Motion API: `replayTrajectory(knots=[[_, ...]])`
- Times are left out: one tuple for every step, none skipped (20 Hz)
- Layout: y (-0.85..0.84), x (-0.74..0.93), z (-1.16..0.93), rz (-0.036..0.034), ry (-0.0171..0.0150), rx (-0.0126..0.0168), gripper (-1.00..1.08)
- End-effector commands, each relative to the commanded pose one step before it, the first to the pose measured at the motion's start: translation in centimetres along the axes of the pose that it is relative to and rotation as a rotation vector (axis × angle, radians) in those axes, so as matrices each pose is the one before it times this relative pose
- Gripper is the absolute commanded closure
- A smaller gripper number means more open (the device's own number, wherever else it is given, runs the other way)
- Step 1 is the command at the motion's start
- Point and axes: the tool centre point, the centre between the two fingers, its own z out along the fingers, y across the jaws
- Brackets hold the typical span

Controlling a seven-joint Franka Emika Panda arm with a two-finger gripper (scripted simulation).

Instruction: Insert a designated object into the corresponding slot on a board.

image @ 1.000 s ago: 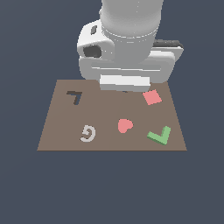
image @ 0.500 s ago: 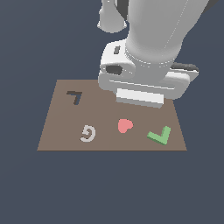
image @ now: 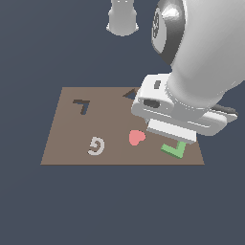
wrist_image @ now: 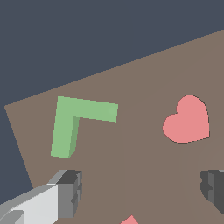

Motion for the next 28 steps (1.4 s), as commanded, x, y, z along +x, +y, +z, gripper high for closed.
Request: replayTrajectory(knots=[[-1.304, 0.630, 0.910, 0.03658, 0.00358, -0.00127, -0.92], [-0.454, 0.212, 0.312, 0.01196, 0.00091, -0.00043, -0.92], [-0.420, 0.196, 0.287, 0.01101, 0.00083, -0.00039, -0.92], [-0.383, 0.182, 0.262, 0.01011, 0.00076, -0.00035, -0.92], [-0.347, 0.170, 0.237, 0.00921, 0.00068, -0.00031, -0.92], [-0.311, 0.157, 0.212, 0.00829, 0.00060, -0.00028, -0.92], [-0.279, 0.145, 0.189, 0.00745, 0.00053, -0.00024, -0.92], [-0.253, 0.132, 0.169, 0.00668, 0.00047, -0.00021, -0.92], [-0.224, 0.121, 0.151, 0.00604, 0.00042, -0.00019, -0.92], [-0.203, 0.107, 0.135, 0.00533, 0.00037, -0.00017, -0.92], [-0.176, 0.096, 0.118, 0.00475, 0.00032, -0.00015, -0.92], [-0.152, 0.085, 0.102, 0.00413, 0.00028, -0.00013, -0.92], [-0.130, 0.073, 0.087, 0.00351, 0.00023, -0.00011, -0.92], [-0.108, 0.063, 0.072, 0.00292, 0.00019, -0.00009, -0.92], [-0.086, 0.053, 0.056, 0.00234, 0.00015, -0.00007, -0.92], [-0.065, 0.043, 0.041, 0.00176, 0.00010, -0.00005, -0.92], [-0.043, 0.034, 0.027, 0.00119, 0.00006, -0.00003, -0.92], [-0.018, 0.027, 0.012, 0.00069, 0.00002, -0.00001, -0.92], [-0.005, 0.012, -0.004, 0.00000, 0.00000, 0.00000, -0.92], [0.020, 0.006, -0.016, -0.00048, -0.00009, 0.00003, -0.92], [0.032, 0.015, -0.012, 0.00000, 0.00000, 0.00000, -0.92], [-0.024, -0.055, 0.026, -0.00076, -0.00034, -0.00016, -0.92], [0.000, 0.001, 0.040, 0.00000, 0.00000, 0.00000, -0.92], [-0.001, 0.002, 0.120, 0.00000, 0.00000, 0.00000, -0.92], [-0.002, 0.002, 0.200, 0.00000, 0.00000, 0.00000, -0.92], [-0.002, 0.002, 0.280, 0.00000, 0.00000, 0.00000, -0.92], [-0.001, 0.001, 0.360, 0.00000, 0.00000, 0.00000, -0.92], [0.000, 0.000, 0.361, 0.00000, 0.00000, 0.00000, -0.92]])
